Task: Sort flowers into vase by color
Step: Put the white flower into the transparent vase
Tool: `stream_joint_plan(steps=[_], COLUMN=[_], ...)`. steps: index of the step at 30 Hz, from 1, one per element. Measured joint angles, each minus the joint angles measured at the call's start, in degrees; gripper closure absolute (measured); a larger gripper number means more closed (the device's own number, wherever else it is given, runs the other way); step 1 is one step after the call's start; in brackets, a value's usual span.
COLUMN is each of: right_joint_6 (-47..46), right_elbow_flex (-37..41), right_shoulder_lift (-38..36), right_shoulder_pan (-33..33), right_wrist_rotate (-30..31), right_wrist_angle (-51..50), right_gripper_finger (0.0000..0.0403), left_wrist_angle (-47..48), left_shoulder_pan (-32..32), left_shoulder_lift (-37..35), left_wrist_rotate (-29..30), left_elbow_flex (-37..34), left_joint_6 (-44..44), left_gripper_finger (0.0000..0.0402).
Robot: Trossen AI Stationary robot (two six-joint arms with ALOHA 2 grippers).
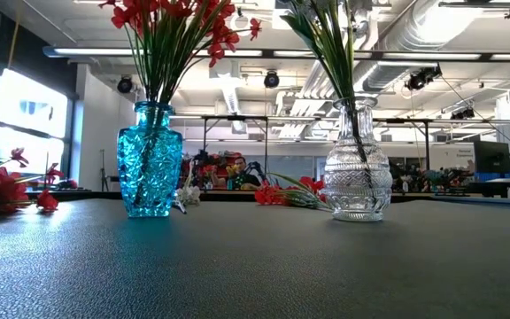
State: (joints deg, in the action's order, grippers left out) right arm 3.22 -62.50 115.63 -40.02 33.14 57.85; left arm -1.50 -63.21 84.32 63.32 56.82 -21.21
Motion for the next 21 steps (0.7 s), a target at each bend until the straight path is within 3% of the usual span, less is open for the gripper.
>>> stream_joint_plan(steps=[3, 7, 14, 17, 21], right_joint_6=[6.65, 7.35, 3.98, 3.26, 3.24], right_elbow_flex=[-4.95, -10.59, -17.74, -18.88, -18.9], right_shoulder_lift=[0.0, -0.02, -0.02, -0.02, -0.02], right_shoulder_pan=[0.41, 0.86, 2.2, 2.65, 2.63], right_wrist_rotate=[1.29, 9.78, 10.33, 10.39, 10.54], right_wrist_angle=[-2.06, -5.5, -17.92, -20.1, -20.61], right_gripper_finger=[0.0167, 0.0167, 0.017, 0.0192, 0.0252], left_wrist_angle=[-5.45, -11.82, -17.6, -17.93, -17.81], left_shoulder_pan=[3.77, 7.53, 10.91, 11.51, 11.51], left_shoulder_lift=[2.28, 5.05, 7.92, 8.26, 8.26], left_wrist_rotate=[-0.07, -0.21, -2.02, -3.07, -2.76], left_elbow_flex=[0.0, 0.0, 0.0, 0.0, 0.0], left_joint_6=[6.22, 12.67, 19.19, 19.38, 19.91], left_gripper_finger=[0.0398, 0.0399, 0.0399, 0.0399, 0.0399])
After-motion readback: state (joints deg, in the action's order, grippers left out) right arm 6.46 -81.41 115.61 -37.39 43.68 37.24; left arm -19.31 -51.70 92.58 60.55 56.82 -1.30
